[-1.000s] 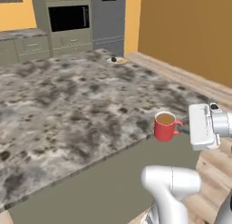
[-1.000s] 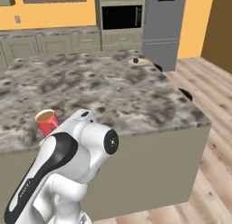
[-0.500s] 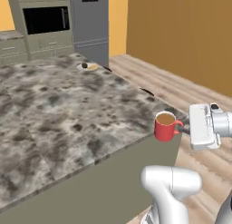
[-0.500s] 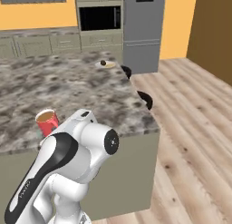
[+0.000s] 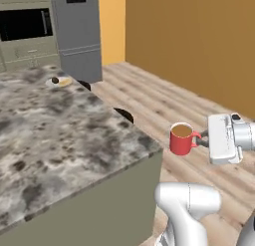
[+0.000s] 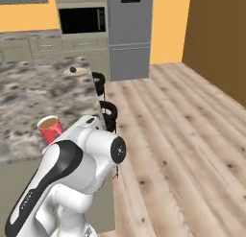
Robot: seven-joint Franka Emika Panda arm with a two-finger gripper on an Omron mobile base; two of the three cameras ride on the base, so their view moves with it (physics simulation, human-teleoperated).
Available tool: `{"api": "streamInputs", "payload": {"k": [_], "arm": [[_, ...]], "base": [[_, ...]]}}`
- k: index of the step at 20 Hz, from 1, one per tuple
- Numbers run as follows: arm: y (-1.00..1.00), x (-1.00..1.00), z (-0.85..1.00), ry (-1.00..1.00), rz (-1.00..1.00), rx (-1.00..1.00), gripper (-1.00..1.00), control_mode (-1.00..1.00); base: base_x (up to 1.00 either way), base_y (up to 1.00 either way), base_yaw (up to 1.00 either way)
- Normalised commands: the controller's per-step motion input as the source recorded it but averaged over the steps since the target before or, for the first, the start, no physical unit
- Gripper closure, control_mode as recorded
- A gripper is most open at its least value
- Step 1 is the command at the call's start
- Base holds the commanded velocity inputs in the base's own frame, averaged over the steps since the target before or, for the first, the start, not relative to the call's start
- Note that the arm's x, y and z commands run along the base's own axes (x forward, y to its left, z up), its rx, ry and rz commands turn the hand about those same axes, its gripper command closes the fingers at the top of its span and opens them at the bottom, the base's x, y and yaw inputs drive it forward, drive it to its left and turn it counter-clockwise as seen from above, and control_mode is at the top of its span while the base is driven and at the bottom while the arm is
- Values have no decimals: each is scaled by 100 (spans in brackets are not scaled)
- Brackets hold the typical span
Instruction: Pick up the brewed coffee from the coffee machine and place it next to the breakfast plate on the dining counter.
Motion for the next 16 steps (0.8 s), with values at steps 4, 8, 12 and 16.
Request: {"api": "streamInputs", "payload": {"k": [4,8,12,16], "arm": [[0,0,0,0,0,0,100,100],[0,0,0,0,0,0,100,100],[0,0,0,0,0,0,100,100],[0,0,0,0,0,0,100,100]], "base": [[47,-100,-1],[57,-100,0],[71,-100,0],[92,-99,4]]}}
